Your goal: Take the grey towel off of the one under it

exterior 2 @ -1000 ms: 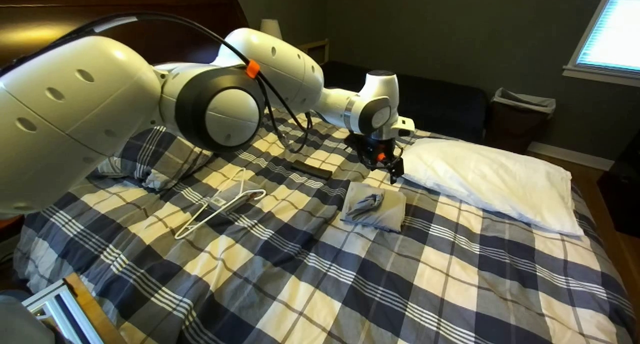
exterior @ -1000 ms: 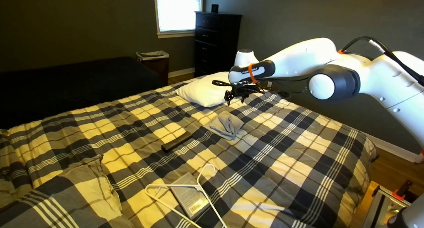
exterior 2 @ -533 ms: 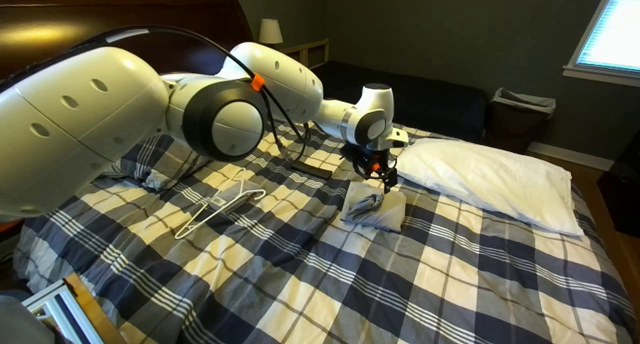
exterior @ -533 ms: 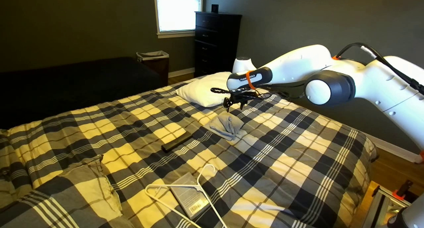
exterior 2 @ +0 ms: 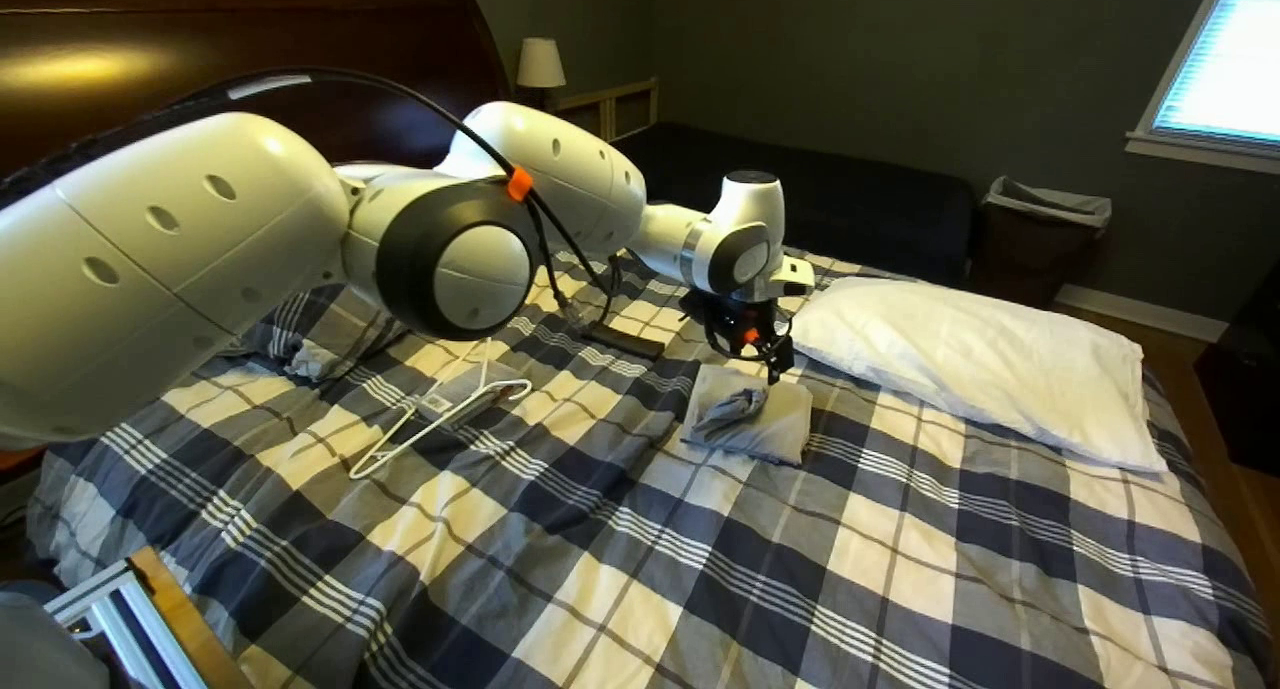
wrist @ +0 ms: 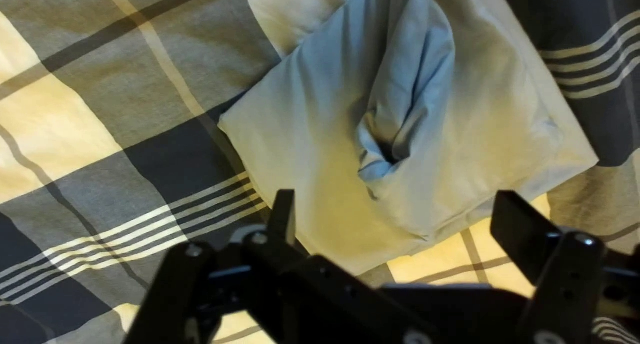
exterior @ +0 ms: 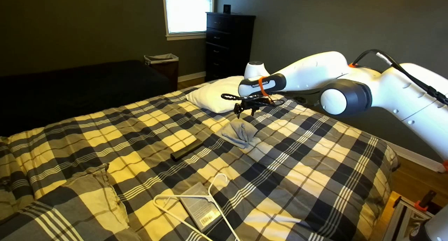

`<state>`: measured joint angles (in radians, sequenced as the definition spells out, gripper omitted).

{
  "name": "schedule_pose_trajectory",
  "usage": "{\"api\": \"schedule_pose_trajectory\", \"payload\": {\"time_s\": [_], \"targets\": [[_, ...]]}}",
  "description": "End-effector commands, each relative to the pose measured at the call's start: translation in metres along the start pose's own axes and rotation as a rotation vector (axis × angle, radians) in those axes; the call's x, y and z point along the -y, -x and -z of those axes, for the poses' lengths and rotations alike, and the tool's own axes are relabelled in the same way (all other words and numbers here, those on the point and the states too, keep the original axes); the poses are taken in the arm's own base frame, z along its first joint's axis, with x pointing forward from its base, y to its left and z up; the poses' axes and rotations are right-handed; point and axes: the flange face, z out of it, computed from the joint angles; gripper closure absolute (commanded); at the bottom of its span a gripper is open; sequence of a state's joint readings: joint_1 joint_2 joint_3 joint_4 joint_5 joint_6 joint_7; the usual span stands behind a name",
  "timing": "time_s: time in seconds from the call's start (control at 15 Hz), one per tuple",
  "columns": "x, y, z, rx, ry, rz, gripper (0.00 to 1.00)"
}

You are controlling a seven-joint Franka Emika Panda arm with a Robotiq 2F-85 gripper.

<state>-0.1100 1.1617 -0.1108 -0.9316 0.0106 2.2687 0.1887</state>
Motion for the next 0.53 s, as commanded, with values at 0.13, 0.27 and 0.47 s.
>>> {"api": "schedule_pose_trajectory", "payload": {"time_s": [0.13, 0.27, 0.47], "targets": [[0.003, -0.002, -0.036, -0.025, -0.037, -0.002, 0.0], [0.002, 0.0, -0.045, -0.013, -0.035, 0.004, 0.0], [-0.001, 0.002, -0.057, -0.01, -0.036, -0.003, 0.0]]}}
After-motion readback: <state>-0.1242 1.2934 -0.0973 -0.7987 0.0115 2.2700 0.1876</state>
